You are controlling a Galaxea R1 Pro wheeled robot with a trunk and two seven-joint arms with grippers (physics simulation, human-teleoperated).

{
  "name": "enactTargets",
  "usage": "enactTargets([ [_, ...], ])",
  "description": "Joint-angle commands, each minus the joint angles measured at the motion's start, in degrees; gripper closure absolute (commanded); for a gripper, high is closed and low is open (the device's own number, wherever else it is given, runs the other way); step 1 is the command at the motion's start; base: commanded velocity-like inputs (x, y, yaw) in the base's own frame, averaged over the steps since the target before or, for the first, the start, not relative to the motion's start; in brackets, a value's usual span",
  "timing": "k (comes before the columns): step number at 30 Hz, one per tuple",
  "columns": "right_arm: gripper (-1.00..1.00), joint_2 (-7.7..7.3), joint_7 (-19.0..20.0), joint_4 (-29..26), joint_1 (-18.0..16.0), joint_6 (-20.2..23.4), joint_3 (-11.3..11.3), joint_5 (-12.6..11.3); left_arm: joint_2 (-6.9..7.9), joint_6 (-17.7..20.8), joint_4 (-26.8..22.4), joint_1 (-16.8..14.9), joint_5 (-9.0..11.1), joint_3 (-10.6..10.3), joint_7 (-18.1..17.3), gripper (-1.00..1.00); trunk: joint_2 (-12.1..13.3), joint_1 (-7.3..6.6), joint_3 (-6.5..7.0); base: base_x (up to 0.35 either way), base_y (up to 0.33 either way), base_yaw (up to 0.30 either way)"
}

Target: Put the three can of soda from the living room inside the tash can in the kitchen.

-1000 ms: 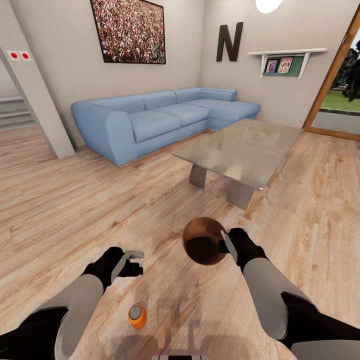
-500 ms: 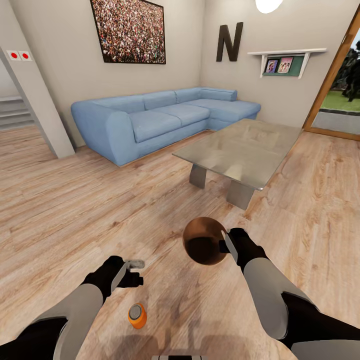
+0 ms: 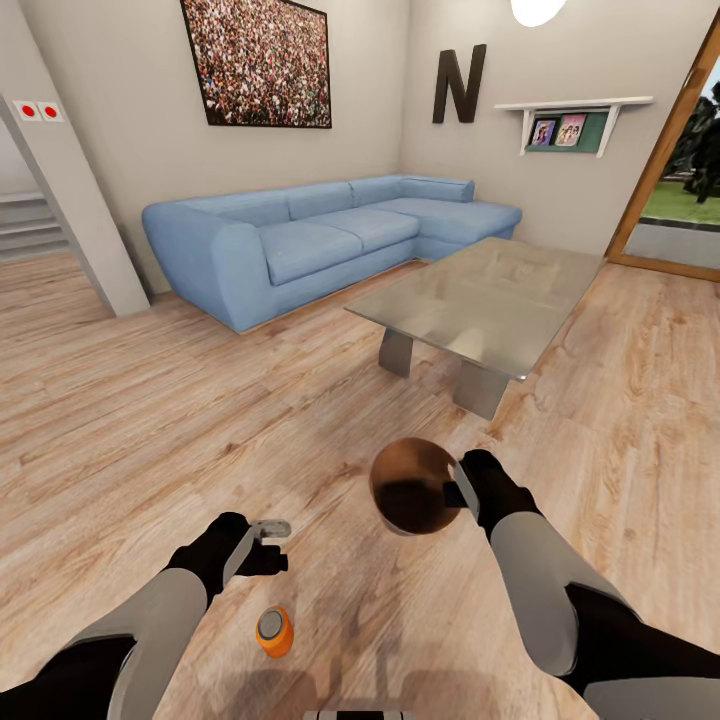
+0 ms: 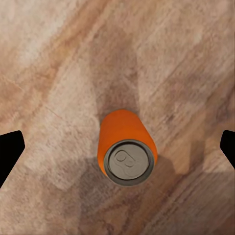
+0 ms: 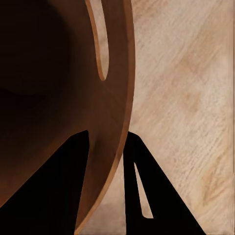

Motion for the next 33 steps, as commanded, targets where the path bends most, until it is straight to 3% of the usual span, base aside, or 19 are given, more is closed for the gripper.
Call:
enactTargets([
  [1,1.0,-0.01,0.1,-1.0,-0.1,2.1,0.0,-0.4,-0.02,0.0,0.0,0.0,0.0,0.0,0.0,-1.0,0.0,0.0,0.0,0.0,0.0,0.0],
  [7,1.0,-0.19,0.0,-4.6,-0.6,9.8,0.5,-0.3,-0.05,0.0,0.0,0.0,0.0,0.0,0.0,-1.0,0.0,0.0,0.0,0.0,0.0,0.0],
  [11,1.0,-1.09,0.0,-5.6,-1.9,12.9,1.3,-0.3,-0.08,-0.1,0.0,0.0,0.0,0.0,0.0,-1.0,0.0,0.0,0.0,0.0,0.0,0.0],
  [18,1.0,-2.17,0.0,-5.9,-5.0,12.9,2.4,-0.4,-0.28,-0.1,0.0,0.0,0.0,0.0,0.0,-1.0,0.0,0.0,0.0,0.0,0.0,0.0],
  [28,1.0,-2.43,-0.1,-3.7,-9.0,12.9,3.0,-0.3,-0.59,-0.5,0.1,0.0,0.1,0.0,0.0,-1.0,0.0,0.0,0.0,0.0,0.0,0.0],
  [29,1.0,-3.21,-0.2,-0.8,-10.8,12.9,3.1,-0.3,-0.67,-0.9,0.1,0.0,0.1,0.0,0.0,-1.0,0.0,0.0,0.0,0.0,0.0,0.0],
  [33,1.0,-5.87,-0.3,4.1,-12.4,12.9,3.2,-0.1,-0.92,-1.4,0.1,0.0,0.1,0.0,0.0,-1.0,0.0,0.0,0.0,0.0,0.0,0.0],
])
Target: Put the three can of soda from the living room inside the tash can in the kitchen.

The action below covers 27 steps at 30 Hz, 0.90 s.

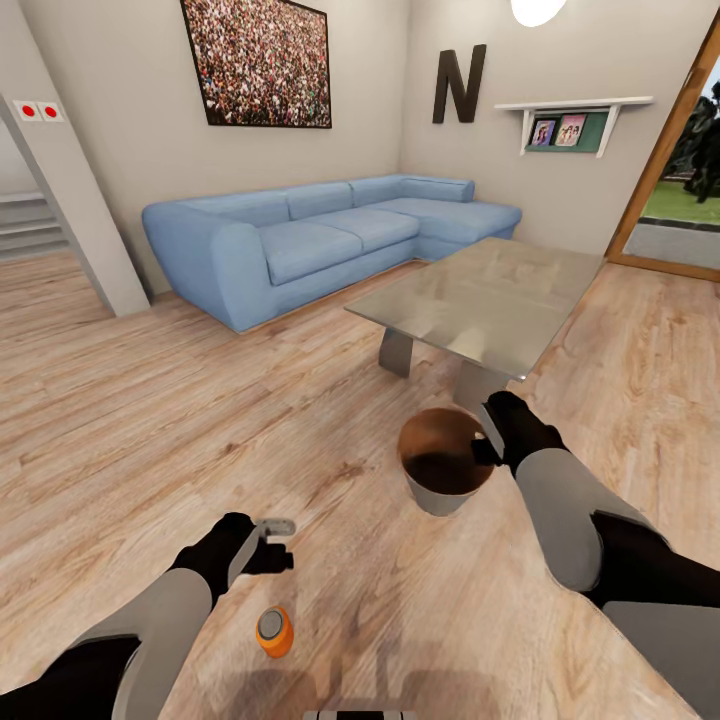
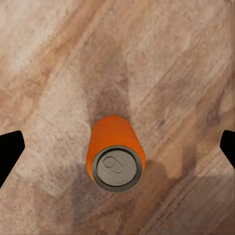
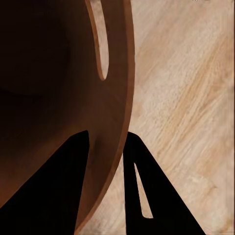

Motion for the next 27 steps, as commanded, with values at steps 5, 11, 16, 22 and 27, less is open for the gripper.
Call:
enactTargets([
  [5,1.0,-1.1,0.2,2.3,-1.1,0.0,0.0,-0.7,-0.12,-0.8,0.0,0.0,0.0,0.0,0.0,-1.0,0.0,0.07,-0.66,0.0,0.0,0.0],
  [11,1.0,-1.43,0.1,2.8,-1.3,0.0,0.0,-0.7,-0.19,-1.0,0.0,0.0,0.0,0.0,0.0,-1.0,-0.1,0.22,-1.98,0.0,0.0,0.0],
  [16,1.0,-1.54,0.1,2.9,-1.3,0.0,0.0,-0.7,-0.2,-1.1,0.0,0.0,0.0,0.0,0.0,-1.0,-0.2,0.35,-3.09,0.0,0.0,0.0],
  [22,1.0,-1.56,0.1,2.9,-1.3,0.0,0.0,-0.6,-0.2,-1.1,0.0,0.0,0.0,0.0,0.1,-1.0,-0.3,0.51,-4.42,0.0,0.0,0.0],
  [27,1.0,-1.59,0.1,2.9,-1.3,0.0,0.0,-0.6,-0.35,-1.2,0.0,0.0,0.0,0.0,0.1,-1.0,-0.3,0.64,-5.53,0.0,0.0,0.0],
])
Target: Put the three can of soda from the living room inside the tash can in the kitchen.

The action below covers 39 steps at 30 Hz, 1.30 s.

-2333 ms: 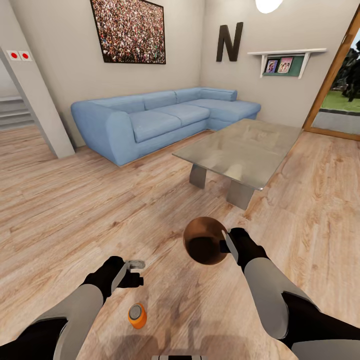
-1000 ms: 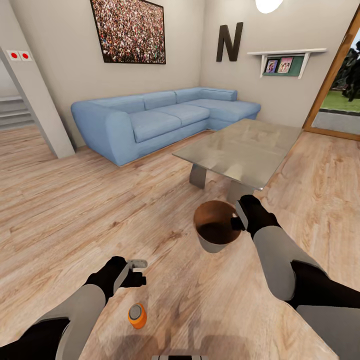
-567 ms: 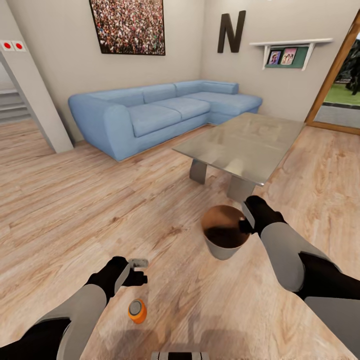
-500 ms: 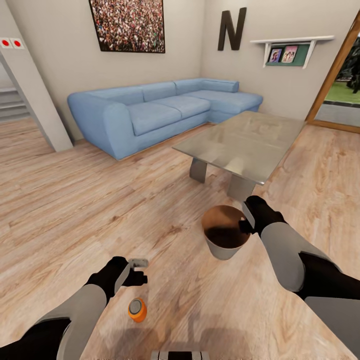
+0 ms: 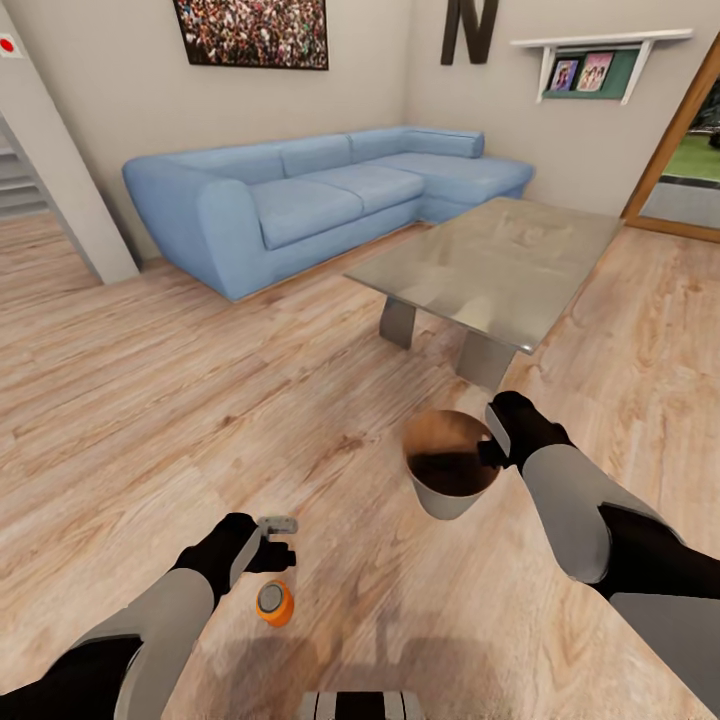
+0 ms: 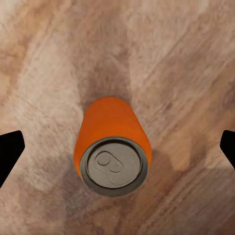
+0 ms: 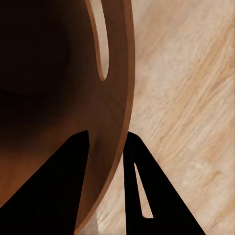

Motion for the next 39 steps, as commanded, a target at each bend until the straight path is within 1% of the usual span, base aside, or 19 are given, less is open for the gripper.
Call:
enactTargets([
  [1,1.0,-0.02,0.1,0.0,0.0,0.0,0.0,-0.1,-0.07,0.0,0.0,0.0,0.0,0.0,0.0,-1.0,0.0,0.01,-0.22,0.0,0.0,0.0],
  [6,1.0,-0.05,0.1,0.0,0.0,0.0,0.0,-0.1,-0.18,-0.1,0.0,0.0,0.0,0.0,0.0,-1.0,-0.1,0.14,-1.33,0.0,0.0,0.0],
  [13,1.0,-0.04,0.1,0.0,0.0,0.0,0.0,-0.1,-0.27,-0.1,0.0,0.9,0.0,-0.1,0.0,-1.0,-0.1,0.14,-1.33,0.0,0.0,0.0],
  [16,1.0,-0.05,0.1,0.0,0.0,0.0,0.1,0.0,-0.36,-0.1,0.0,1.0,0.0,-0.1,0.0,-1.0,-0.1,0.14,-1.33,0.0,0.0,0.0],
  [20,1.0,-0.06,0.1,0.0,0.0,0.0,0.1,0.0,-0.86,-0.1,0.0,1.0,0.0,-0.1,0.0,-1.0,-0.1,0.14,-1.33,0.0,0.0,0.0],
  [25,1.0,-0.06,0.1,0.0,0.0,0.0,0.1,0.0,-1.02,-0.1,0.0,1.0,0.0,-0.1,0.0,-1.0,-0.1,0.14,-1.33,0.0,0.0,0.0],
  [29,1.0,-0.03,0.1,0.0,0.0,0.0,0.1,0.1,-1.07,-0.9,-0.1,1.1,0.0,-0.1,0.1,-1.0,-0.1,0.14,-1.33,0.0,0.0,0.0],
  [39,1.0,-0.06,0.1,0.0,0.1,0.0,0.1,0.2,-1.08,-1.3,-0.1,1.1,0.0,-0.1,0.1,-1.0,-0.2,0.4,-3.54,0.0,0.0,0.0],
])
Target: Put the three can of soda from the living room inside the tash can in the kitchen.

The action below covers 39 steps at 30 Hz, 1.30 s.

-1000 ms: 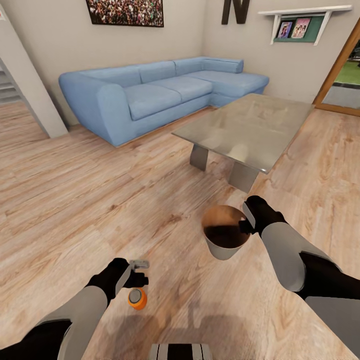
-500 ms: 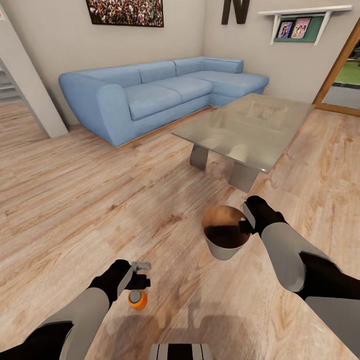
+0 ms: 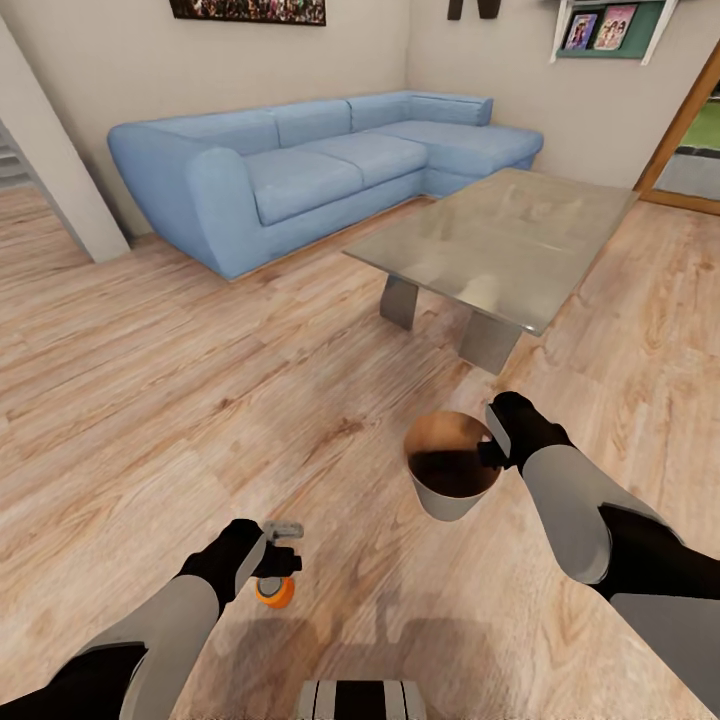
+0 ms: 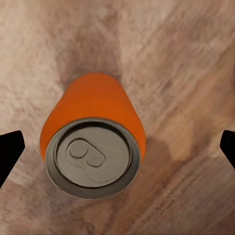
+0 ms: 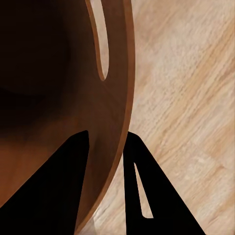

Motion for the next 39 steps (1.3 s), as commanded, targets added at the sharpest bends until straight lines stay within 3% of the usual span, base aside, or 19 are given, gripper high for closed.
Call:
enactTargets([
  [1,1.0,0.0,0.1,0.0,0.0,0.0,0.0,-0.4,0.0,0.0,0.0,0.0,0.0,0.0,0.0,-1.0,0.0,0.01,-0.22,0.0,0.0,0.0],
  [12,1.0,0.0,0.1,0.0,0.0,0.0,0.0,-0.4,0.04,-0.1,0.0,0.0,0.0,0.0,0.0,-1.0,-0.2,0.3,-2.66,0.0,0.0,0.0],
  [39,1.0,0.08,0.1,0.0,0.1,0.0,0.0,-0.3,0.21,-0.1,-0.2,0.0,0.0,0.1,0.0,-1.0,-0.2,0.3,-2.66,0.0,0.0,0.0],
])
